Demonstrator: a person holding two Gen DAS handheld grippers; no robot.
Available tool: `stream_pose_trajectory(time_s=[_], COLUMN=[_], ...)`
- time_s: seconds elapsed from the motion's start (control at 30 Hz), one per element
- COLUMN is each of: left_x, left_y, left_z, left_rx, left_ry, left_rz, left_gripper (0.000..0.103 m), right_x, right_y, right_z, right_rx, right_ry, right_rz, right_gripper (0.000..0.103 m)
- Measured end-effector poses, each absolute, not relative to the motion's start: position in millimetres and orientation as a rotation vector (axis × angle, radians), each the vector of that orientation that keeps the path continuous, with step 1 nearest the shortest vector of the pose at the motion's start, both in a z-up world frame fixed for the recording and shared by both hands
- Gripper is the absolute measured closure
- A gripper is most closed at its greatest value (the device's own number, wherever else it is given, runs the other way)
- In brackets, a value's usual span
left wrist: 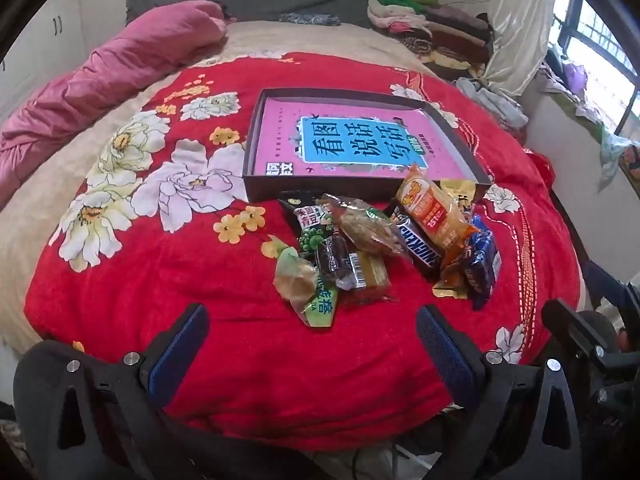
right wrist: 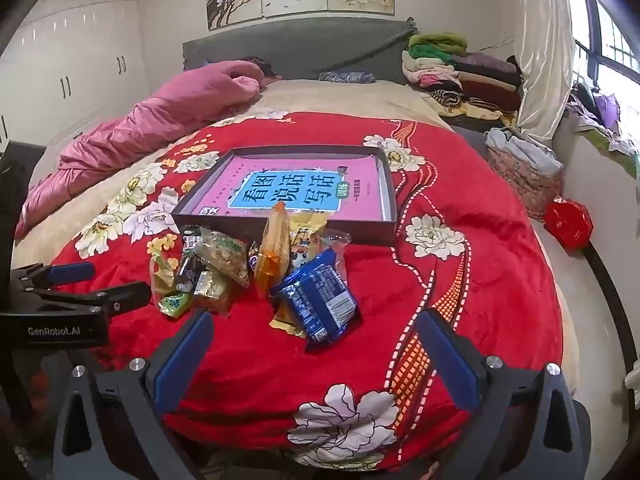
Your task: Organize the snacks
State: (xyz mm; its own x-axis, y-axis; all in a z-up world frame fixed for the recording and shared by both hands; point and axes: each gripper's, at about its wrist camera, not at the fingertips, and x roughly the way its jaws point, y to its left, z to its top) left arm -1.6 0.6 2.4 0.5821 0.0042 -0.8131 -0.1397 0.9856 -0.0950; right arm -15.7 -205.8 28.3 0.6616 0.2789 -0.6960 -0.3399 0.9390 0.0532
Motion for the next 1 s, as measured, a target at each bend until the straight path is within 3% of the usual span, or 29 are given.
stream_pose_trajectory(time_s=[1.0], left_x=[-6.2], left_y=[-9.2], left_z=[11.5], left_rx=[-0.124], left_ry=[0.918], left_rz=[0.041], left_gripper=[0.000], right_x=[-15.7], right_y=[-210.7], right_z=[30.2], right_rx=[-0.087], right_ry=[0.777], right_rz=[0.345], right_gripper=[0.001])
